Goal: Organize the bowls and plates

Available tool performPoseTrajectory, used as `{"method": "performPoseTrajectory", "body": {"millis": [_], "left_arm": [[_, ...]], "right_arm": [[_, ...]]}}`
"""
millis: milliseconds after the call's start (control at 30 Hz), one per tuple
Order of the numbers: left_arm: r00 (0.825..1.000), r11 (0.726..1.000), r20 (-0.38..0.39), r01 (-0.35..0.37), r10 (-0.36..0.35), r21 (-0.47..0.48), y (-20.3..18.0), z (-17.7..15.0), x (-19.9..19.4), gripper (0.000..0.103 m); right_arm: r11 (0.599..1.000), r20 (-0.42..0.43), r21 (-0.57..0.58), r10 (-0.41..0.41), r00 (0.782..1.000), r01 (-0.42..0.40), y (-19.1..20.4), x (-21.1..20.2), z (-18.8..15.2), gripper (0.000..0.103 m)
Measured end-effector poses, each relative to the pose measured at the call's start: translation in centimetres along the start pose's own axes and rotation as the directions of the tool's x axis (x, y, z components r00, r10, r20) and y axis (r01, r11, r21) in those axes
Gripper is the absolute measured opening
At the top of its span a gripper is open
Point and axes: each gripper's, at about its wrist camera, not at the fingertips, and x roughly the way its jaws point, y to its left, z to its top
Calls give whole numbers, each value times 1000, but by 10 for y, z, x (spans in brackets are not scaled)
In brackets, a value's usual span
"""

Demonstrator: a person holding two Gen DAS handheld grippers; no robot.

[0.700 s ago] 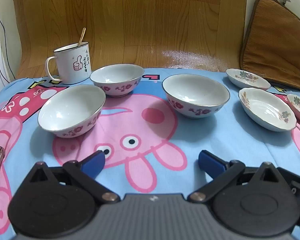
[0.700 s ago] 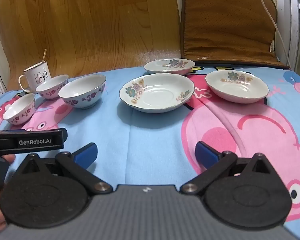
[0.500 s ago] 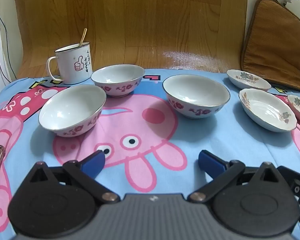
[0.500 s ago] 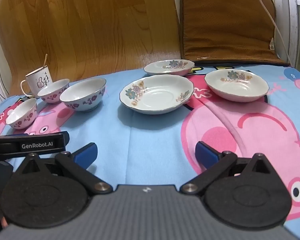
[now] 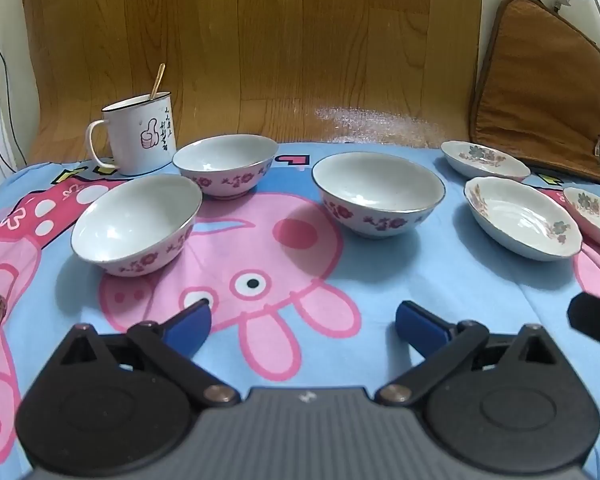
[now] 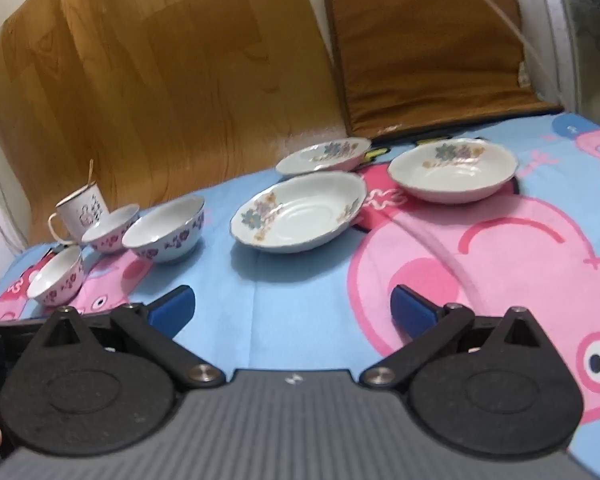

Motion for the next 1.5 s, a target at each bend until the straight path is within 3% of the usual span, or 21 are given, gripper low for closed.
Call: {"method": "performPoseTrajectory", "body": {"millis": [233,1300,1500], "left_arm": [[1000,1000,-14,6,-6,5,-2,2,1,102],[1000,1000,-16,4,-4,7,-2,-1,2,103],[999,999,25,40,-39,-32,6,-3,-5,102]], "right_arm": [[999,44,-45,-8,999,10,1,-6,1,103],[998,52,-65,-23,998,26,1,-7,-1,103],[996,63,-83,-17,998,22,3,-10,-2,103]]}}
